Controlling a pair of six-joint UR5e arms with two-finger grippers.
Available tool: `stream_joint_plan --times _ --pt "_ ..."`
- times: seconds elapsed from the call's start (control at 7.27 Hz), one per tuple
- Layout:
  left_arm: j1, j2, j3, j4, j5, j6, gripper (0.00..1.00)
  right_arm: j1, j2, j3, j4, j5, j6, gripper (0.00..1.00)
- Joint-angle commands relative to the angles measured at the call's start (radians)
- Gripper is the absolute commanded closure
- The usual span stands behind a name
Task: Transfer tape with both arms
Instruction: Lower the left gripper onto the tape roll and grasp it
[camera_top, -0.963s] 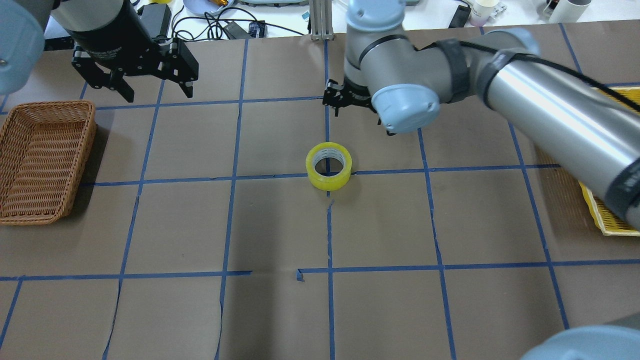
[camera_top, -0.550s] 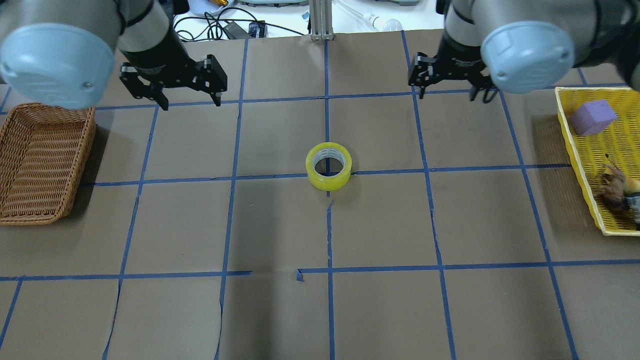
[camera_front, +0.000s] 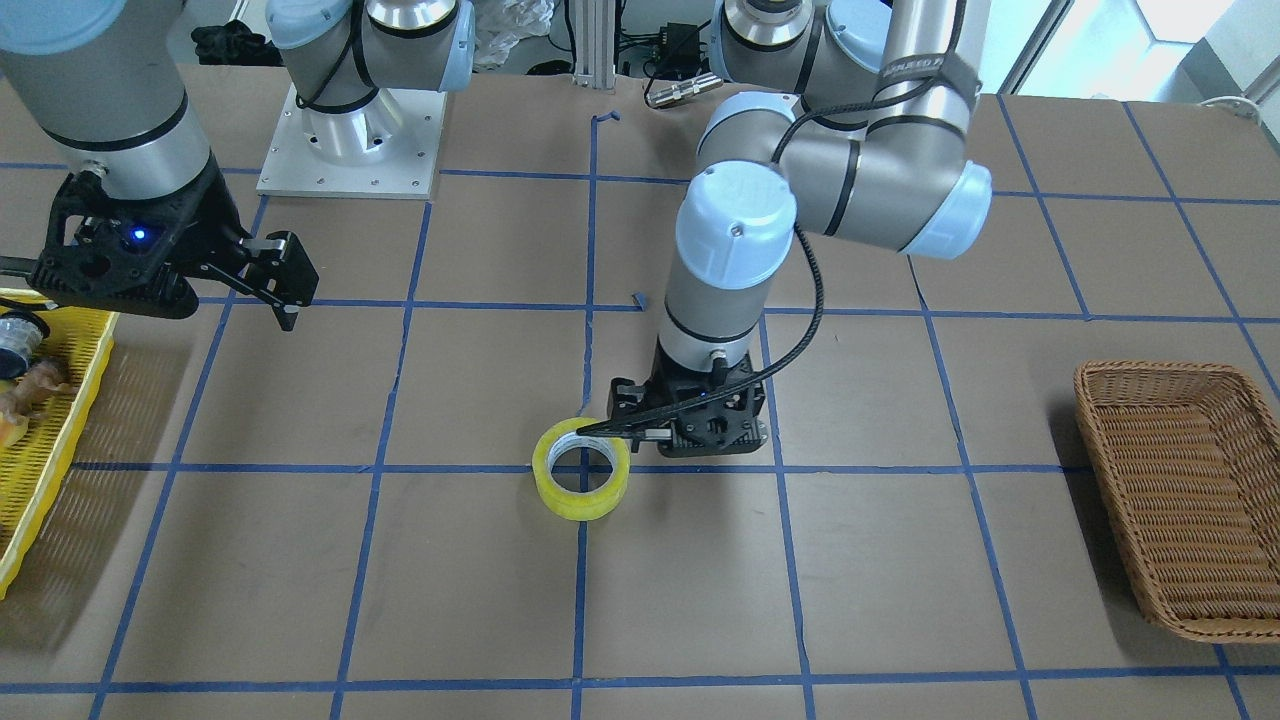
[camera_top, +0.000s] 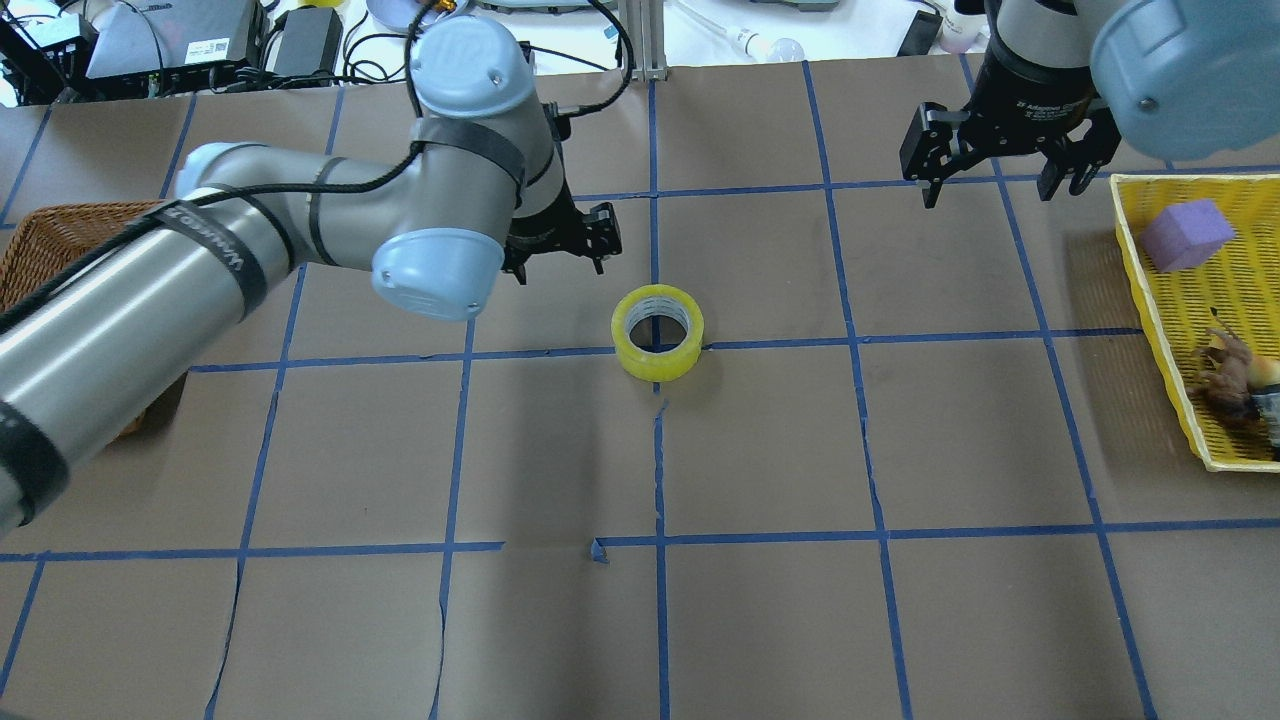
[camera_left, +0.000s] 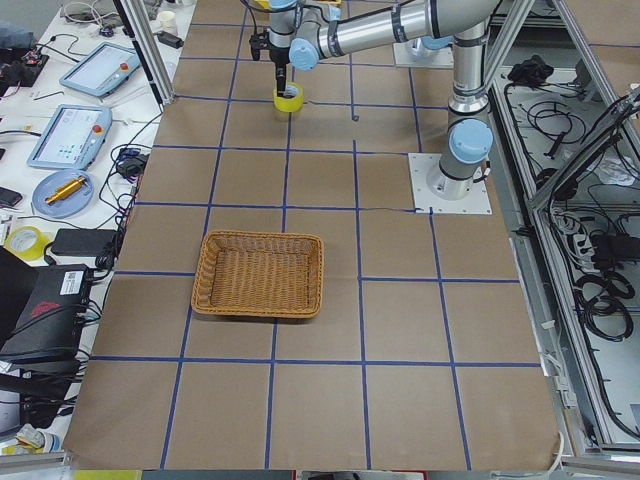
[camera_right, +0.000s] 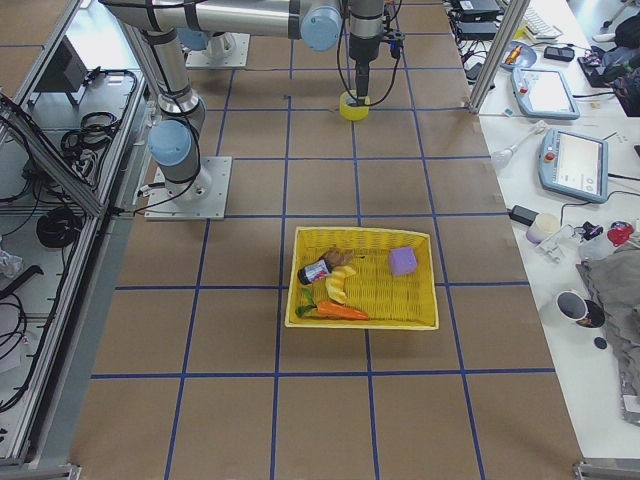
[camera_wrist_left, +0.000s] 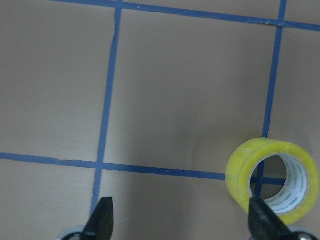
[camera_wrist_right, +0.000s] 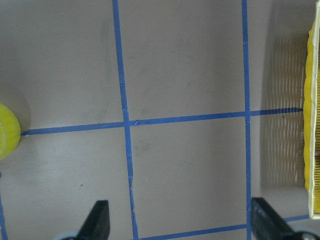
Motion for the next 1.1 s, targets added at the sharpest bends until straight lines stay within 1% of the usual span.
stream_joint_plan --times 0.0,0.14,0.41,0.69,0.96 --pt "-0.052 -0.098 -0.007 0.101 -0.003 -0.044 0.1 0.006 -0.016 -0.004 0.017 0.041 -0.001 0.0" --pt "-0.052 -0.135 -0.01 0.132 -0.005 -0.047 0.1 0.007 -0.04 -0.001 0.017 0.045 -0.003 0.0" --pt "-0.055 -0.169 -0.022 0.141 -0.006 -0.023 0.25 0.007 -0.057 0.001 0.021 0.041 -0.003 0.0" --pt "-0.055 -0.162 -0.057 0.147 -0.006 -0.015 0.58 0.007 -0.073 0.005 0.023 0.045 -0.012 0.0" --pt "-0.049 -0.145 -0.061 0.138 -0.005 -0.028 0.99 0.012 -0.074 0.007 0.023 0.045 -0.012 0.0"
